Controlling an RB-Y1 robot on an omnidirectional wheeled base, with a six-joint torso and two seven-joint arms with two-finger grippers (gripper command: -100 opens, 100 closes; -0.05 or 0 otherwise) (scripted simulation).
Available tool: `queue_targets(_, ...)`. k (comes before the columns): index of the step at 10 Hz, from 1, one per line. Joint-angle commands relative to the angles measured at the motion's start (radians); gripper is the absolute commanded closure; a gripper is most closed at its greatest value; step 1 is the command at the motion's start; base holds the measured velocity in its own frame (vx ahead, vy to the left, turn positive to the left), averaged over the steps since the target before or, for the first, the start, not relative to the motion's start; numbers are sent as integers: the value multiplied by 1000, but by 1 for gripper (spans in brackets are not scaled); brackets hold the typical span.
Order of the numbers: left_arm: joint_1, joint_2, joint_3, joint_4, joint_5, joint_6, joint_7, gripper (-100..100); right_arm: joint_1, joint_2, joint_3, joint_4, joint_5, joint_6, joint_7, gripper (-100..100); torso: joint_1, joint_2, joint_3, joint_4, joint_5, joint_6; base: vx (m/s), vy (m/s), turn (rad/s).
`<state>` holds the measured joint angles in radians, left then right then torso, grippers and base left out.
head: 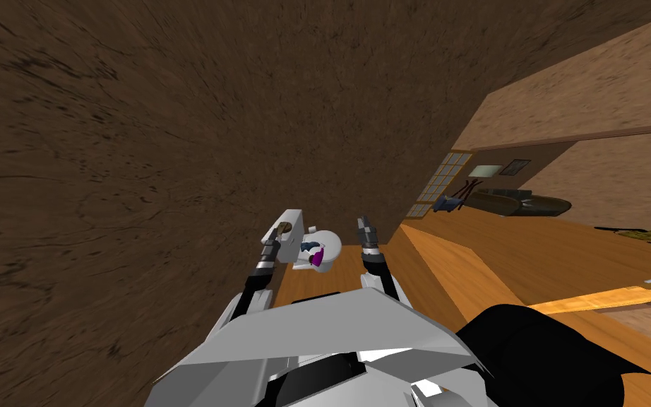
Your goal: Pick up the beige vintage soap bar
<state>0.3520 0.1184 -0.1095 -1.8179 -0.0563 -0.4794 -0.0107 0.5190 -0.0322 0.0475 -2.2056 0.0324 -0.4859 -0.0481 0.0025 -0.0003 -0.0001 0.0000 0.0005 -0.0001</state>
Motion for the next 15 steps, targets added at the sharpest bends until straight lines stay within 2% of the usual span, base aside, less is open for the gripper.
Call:
queue_targets(1,-10,-2,-6,37,3,-1,2,-100,0,0,0,0,0,0,0,0,0,0,0,0,0,0,5,35,-59)
queue_targets(9,-41,10,-29,215,13,-47,1,-100,0,0,0,0,0,0,0,0,0,-2,-1,0,0,0,18,37,-41)
queue_targets(15,-69,15,-19,348,14,-88,-1,-100,0,0,0,0,0,0,0,0,1,-4,-2,-1,0,0,55,46,0)
